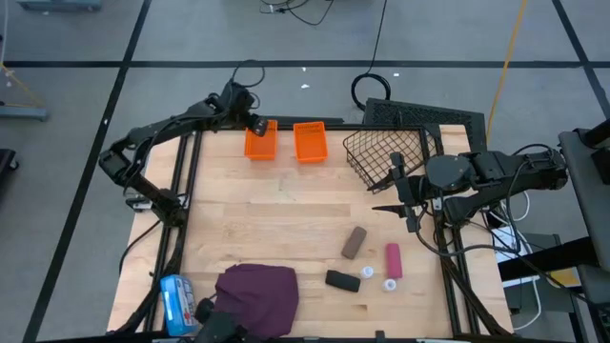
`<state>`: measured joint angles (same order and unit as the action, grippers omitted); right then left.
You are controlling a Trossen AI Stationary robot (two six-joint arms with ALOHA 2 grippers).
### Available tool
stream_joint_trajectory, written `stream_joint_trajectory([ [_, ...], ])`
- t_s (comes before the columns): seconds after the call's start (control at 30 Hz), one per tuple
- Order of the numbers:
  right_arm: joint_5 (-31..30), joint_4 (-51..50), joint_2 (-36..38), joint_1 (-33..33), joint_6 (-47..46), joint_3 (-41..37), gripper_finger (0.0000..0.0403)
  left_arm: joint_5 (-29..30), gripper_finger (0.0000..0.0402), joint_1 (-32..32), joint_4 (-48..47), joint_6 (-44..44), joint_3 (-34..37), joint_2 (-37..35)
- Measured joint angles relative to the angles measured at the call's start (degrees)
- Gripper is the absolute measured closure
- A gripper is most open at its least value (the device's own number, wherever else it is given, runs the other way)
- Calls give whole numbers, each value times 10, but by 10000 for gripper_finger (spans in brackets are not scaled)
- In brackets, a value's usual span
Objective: Pick & Place Medicine items
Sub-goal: Put the bottom transparent pill bottle into the left orange bin
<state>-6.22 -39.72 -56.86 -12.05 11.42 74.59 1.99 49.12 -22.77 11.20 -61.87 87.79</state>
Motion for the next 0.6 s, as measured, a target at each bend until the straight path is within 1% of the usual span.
stream_joint_trajectory([
  [0.3,0,7,0,0,0,0,204,5,263,2,87,26,76,0],
  [0.43,0,15,0,0,-1,0,204,43,263,1,92,29,80,0],
  [0.6,0,17,0,0,-1,0,204,55,263,-13,105,40,80,13],
])
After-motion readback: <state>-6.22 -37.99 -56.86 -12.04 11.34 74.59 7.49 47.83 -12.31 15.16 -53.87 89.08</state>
